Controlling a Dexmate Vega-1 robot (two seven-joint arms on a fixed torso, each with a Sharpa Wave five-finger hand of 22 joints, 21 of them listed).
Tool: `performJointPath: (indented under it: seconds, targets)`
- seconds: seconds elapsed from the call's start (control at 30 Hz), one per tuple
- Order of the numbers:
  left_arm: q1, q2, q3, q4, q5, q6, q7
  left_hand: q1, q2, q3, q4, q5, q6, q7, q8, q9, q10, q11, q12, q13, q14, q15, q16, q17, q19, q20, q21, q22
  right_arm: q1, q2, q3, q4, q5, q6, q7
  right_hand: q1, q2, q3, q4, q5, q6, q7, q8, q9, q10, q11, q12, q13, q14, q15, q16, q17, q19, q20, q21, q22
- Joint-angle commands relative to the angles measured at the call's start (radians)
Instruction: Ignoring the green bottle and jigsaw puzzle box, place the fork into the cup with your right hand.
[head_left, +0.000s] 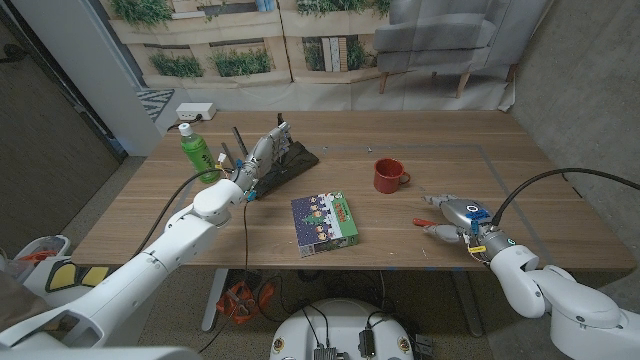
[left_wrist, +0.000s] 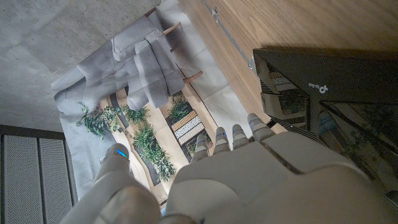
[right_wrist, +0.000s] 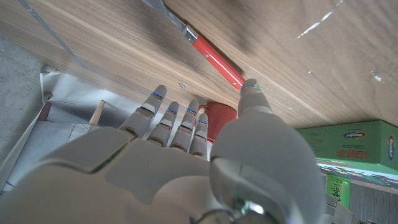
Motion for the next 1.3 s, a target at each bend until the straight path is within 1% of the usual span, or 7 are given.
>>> performJointPath:
  seconds: [0.03,0.07,0.23,0.53,0.83,0.9,1.3]
  targets:
    - [-0.007,-0.007,0.004,0.01,-0.001,-0.006,-0.007,0.002,0.007,0.002,-0.003,-0.001,0.001,-0.003,0.004,0.003,0.007,0.0,0.001,0.005,-0.034,0.003,0.004,0.002,-0.005,0.004,0.006,0.005,0.018,0.004,-0.026,0.004,-0.014,-0.025,0.012,0.014,0.0,0.008,0.003,0.0,-0.002,-0.013,0.001,0.003,0.001,-0.013,0.004,0.0,0.008,-0.147,0.006,0.005,0.002,-0.006,0.001,0.006]
    - [-0.005,-0.006,0.003,0.01,-0.001,-0.006,-0.007,0.002,0.007,0.002,-0.003,-0.001,0.0,-0.003,0.004,0.003,0.007,0.001,0.001,0.005,-0.034,0.003,0.004,0.002,-0.005,0.004,0.006,0.005,0.02,0.005,-0.03,0.005,-0.017,-0.027,0.013,0.023,0.002,0.008,0.003,-0.001,0.006,-0.032,0.002,0.003,0.026,-0.062,0.012,-0.002,0.008,-0.149,0.007,0.009,0.0,-0.006,0.0,0.006]
    - [-0.004,-0.005,0.002,0.011,-0.002,-0.008,-0.008,0.002,0.007,0.002,-0.003,-0.001,0.001,-0.002,0.004,0.003,0.006,0.001,0.0,0.005,-0.034,0.003,0.004,0.002,-0.005,0.004,0.006,0.005,0.025,0.011,-0.041,0.008,-0.021,-0.031,0.012,0.026,0.002,0.006,0.005,-0.002,0.026,-0.043,0.007,0.003,0.048,-0.073,0.018,-0.006,0.017,-0.158,0.012,0.012,0.001,-0.009,0.0,0.006]
    - [-0.004,-0.007,0.003,0.017,-0.004,-0.012,-0.011,0.002,0.007,0.001,-0.003,-0.001,0.001,-0.003,0.004,0.003,0.007,0.0,0.0,0.005,-0.034,0.003,0.004,0.002,-0.005,0.004,0.006,0.005,0.033,0.018,-0.053,0.011,-0.025,-0.033,0.007,0.034,0.002,0.005,0.004,-0.002,0.036,-0.037,0.009,0.003,0.06,-0.073,0.018,-0.01,0.025,-0.163,0.017,0.014,0.005,-0.012,0.001,0.006]
    - [-0.005,-0.008,0.004,0.023,-0.006,-0.015,-0.016,0.002,0.007,0.001,-0.003,-0.001,0.002,-0.002,0.004,0.003,0.007,0.0,0.0,0.005,-0.034,0.002,0.004,0.002,-0.005,0.004,0.006,0.005,0.046,0.029,-0.067,0.013,-0.026,-0.029,0.016,0.047,0.005,0.006,0.004,-0.003,0.066,-0.047,0.016,0.003,0.101,-0.081,0.025,-0.017,0.03,-0.167,0.022,0.018,0.011,-0.017,0.002,0.006]
    - [-0.006,-0.01,0.005,0.026,-0.006,-0.016,-0.017,0.002,0.007,0.001,-0.003,-0.001,0.002,-0.002,0.004,0.003,0.007,0.0,0.0,0.005,-0.034,0.002,0.004,0.002,-0.005,0.005,0.006,0.005,0.049,0.03,-0.069,0.015,-0.027,-0.026,0.017,0.052,0.009,0.006,0.005,-0.004,0.078,-0.042,0.016,0.003,0.139,-0.076,0.035,-0.02,0.038,-0.168,0.028,0.021,0.013,-0.017,0.002,0.006]
    - [-0.01,-0.013,0.006,0.035,-0.008,-0.021,-0.022,0.001,0.007,0.0,-0.003,-0.001,0.001,-0.001,0.004,0.003,0.006,-0.004,0.0,0.005,-0.034,0.003,0.004,0.002,-0.005,0.005,0.006,0.005,0.08,0.052,-0.096,0.029,-0.043,-0.02,0.04,0.06,0.01,0.006,0.004,-0.005,0.082,-0.04,0.014,0.003,0.128,-0.079,0.027,-0.023,0.038,-0.17,0.028,0.023,0.016,-0.018,0.002,0.006]
